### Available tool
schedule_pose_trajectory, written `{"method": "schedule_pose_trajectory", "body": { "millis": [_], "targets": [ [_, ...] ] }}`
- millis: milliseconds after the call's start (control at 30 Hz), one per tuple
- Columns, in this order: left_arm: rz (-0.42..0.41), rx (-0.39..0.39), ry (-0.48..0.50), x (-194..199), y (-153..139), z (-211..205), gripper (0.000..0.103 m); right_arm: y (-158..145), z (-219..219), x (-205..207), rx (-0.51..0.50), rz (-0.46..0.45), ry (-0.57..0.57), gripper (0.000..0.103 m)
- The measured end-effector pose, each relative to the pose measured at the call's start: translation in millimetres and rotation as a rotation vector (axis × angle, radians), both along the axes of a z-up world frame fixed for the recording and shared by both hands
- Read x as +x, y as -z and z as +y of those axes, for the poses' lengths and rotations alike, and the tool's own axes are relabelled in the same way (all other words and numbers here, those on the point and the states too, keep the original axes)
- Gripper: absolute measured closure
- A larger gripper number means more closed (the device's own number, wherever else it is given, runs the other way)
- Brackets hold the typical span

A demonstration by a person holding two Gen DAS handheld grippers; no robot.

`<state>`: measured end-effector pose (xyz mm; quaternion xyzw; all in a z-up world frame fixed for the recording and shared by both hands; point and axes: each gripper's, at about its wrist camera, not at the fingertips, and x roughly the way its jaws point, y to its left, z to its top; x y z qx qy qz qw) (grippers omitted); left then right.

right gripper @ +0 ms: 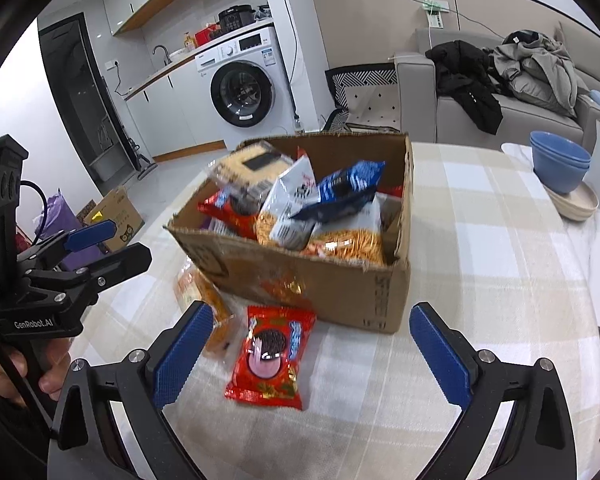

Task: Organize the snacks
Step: 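Withdraw both open tools from the box toward the bread bag and red Oreo pack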

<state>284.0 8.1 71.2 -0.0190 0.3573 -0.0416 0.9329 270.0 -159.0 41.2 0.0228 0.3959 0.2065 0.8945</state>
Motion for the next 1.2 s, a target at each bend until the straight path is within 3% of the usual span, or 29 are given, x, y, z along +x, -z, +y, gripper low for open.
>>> {"method": "schedule_pose_trajectory", "body": {
  "millis": [633,867,1200],
  "targets": [
    [0.128,-0.053,-0.015,-3,68,11,0.001,48,13,-1,-0.031,0.119,-0.04,0.002],
    [0.159,-0.071,0.014,-2,82,11,0.001,65,30,3,-0.053,0.164,-0.068,0.002],
    [0.188,-0.106,-0.043,8,91,15,0.001,73,49,6,-0.08,0.166,-0.09,0.004]
  ]
}}
